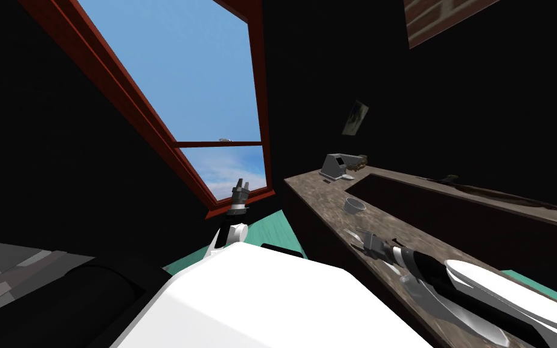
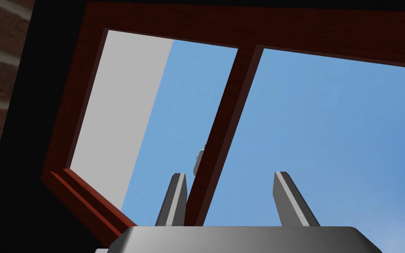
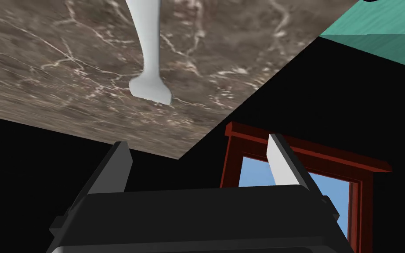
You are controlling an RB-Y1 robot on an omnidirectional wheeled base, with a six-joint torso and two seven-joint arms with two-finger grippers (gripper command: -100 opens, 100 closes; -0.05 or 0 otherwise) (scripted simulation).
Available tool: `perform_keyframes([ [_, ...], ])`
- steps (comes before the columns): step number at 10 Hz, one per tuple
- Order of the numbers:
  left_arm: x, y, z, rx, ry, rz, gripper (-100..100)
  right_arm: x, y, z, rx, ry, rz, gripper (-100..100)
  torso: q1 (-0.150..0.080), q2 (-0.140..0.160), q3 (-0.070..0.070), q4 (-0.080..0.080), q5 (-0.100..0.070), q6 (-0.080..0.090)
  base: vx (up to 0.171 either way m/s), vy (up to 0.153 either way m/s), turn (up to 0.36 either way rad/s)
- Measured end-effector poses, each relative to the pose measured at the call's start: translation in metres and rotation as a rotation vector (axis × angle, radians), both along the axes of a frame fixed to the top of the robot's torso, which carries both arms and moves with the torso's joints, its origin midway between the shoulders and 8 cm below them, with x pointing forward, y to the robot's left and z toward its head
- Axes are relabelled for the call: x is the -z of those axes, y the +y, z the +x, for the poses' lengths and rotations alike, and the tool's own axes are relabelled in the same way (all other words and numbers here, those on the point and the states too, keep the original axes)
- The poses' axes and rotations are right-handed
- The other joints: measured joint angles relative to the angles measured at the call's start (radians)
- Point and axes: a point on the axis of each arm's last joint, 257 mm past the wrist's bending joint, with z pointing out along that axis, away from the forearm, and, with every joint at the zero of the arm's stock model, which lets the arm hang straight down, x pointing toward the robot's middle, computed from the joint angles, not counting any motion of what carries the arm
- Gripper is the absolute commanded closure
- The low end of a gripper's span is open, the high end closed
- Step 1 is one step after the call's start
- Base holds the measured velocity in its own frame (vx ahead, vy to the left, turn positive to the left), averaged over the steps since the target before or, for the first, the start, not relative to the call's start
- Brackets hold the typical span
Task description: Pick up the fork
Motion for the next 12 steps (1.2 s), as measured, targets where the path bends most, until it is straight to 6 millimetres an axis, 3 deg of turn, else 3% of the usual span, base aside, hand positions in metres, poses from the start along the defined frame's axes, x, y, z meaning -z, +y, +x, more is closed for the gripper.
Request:
perform_keyframes([
  [2,0.000,0.000,0.000,0.000,0.000,0.000,0,0.001,-0.022,-0.004,-0.018,0.015,-0.074,-100,0.000,0.000,0.000,0.000,0.000,0.000,0.003,-0.006,0.044],
  [3,0.000,0.000,0.000,0.000,0.000,0.000,0,0.000,-0.023,-0.004,-0.020,0.015,-0.077,0,0.001,0.001,0.000,0.000,0.000,0.000,0.000,0.000,0.000],
  [4,0.000,0.000,0.000,0.000,0.000,0.000,0,0.000,-0.023,-0.004,-0.019,0.015,-0.077,-100,0.001,0.001,0.000,0.000,0.000,0.000,0.028,0.007,0.098],
  [6,0.000,0.000,0.000,0.000,0.000,0.000,0,0.011,-0.024,-0.008,-0.004,0.015,-0.076,-100,0.002,-0.002,-0.001,-0.001,0.000,0.000,0.041,0.012,0.061],
  [7,0.000,0.000,0.000,0.000,0.000,0.000,0,0.012,-0.025,-0.008,-0.003,0.015,-0.077,100,0.002,-0.001,-0.001,0.000,0.000,0.000,0.000,0.000,0.000],
  [11,0.000,0.000,0.000,0.000,0.000,0.000,0,0.012,-0.025,-0.008,-0.003,0.015,-0.077,100,0.001,0.001,0.000,0.000,0.000,0.000,0.000,0.000,0.000],
  [12,0.000,0.000,0.000,0.000,0.000,0.000,0,0.012,-0.025,-0.008,-0.003,0.015,-0.077,0,0.001,0.001,0.001,0.000,0.000,0.000,0.000,0.000,0.000],
])
